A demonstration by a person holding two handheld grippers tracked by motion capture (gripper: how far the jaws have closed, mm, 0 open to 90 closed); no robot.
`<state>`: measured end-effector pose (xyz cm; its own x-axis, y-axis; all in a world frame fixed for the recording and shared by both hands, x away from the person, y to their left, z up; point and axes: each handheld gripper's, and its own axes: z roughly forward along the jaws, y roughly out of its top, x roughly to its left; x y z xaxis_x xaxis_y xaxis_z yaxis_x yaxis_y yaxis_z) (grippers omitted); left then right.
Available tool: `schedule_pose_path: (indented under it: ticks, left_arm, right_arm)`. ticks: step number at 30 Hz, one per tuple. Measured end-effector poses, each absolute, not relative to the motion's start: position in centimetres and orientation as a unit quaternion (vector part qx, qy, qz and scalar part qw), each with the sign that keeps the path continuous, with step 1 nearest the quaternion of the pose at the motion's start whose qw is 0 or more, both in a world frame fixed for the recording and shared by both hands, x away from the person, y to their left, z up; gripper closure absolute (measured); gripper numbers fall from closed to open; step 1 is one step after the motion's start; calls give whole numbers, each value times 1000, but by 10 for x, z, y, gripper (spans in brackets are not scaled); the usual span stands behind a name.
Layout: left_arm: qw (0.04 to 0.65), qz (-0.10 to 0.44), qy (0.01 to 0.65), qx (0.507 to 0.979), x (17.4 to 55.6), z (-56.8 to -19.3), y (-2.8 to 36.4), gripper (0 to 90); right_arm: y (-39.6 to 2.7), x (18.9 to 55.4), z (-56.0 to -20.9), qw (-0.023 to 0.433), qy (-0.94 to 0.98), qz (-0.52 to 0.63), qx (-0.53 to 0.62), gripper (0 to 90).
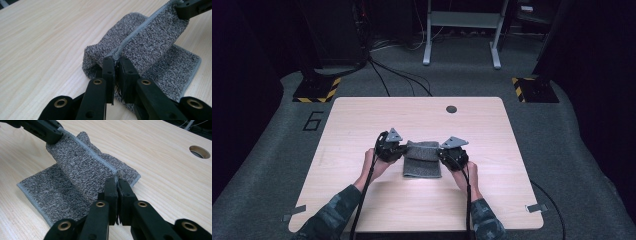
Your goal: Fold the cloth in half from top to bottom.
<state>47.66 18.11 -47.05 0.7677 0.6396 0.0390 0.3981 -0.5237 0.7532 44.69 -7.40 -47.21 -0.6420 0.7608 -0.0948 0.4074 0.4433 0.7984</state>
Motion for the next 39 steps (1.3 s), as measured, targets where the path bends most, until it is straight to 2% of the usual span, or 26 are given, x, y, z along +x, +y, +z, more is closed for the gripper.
schedule_pose_path:
  ticks: [6,12,15,18,22,25,29,34,39]
  left_arm:
    - [380,151,299,862,471,-478,179,822]
    - [375,131,302,867,465,-487,181,716]
    - [372,112,302,870,459,-489,184,610]
    - [375,100,309,869,450,-489,189,466]
    - [390,122,318,855,444,-474,199,345]
    - [408,136,333,839,450,-462,201,305]
    - [385,154,342,843,462,-463,192,282]
    - [347,147,347,858,465,-486,183,261]
    - [324,153,346,867,458,-503,184,255]
  right_arm:
    - [-74,444,-476,226,827,377,352,867]
    - [-75,434,-486,210,835,370,348,840]
    - [-77,427,-489,195,840,364,351,778]
    - [-83,419,-489,185,842,363,354,677]
    - [-95,411,-477,173,828,389,364,564]
    - [-96,417,-468,178,818,399,374,475]
    - [-90,435,-468,168,811,396,396,372]
    - [-77,452,-487,161,821,360,412,307]
    - [-73,448,-506,165,835,328,409,272]
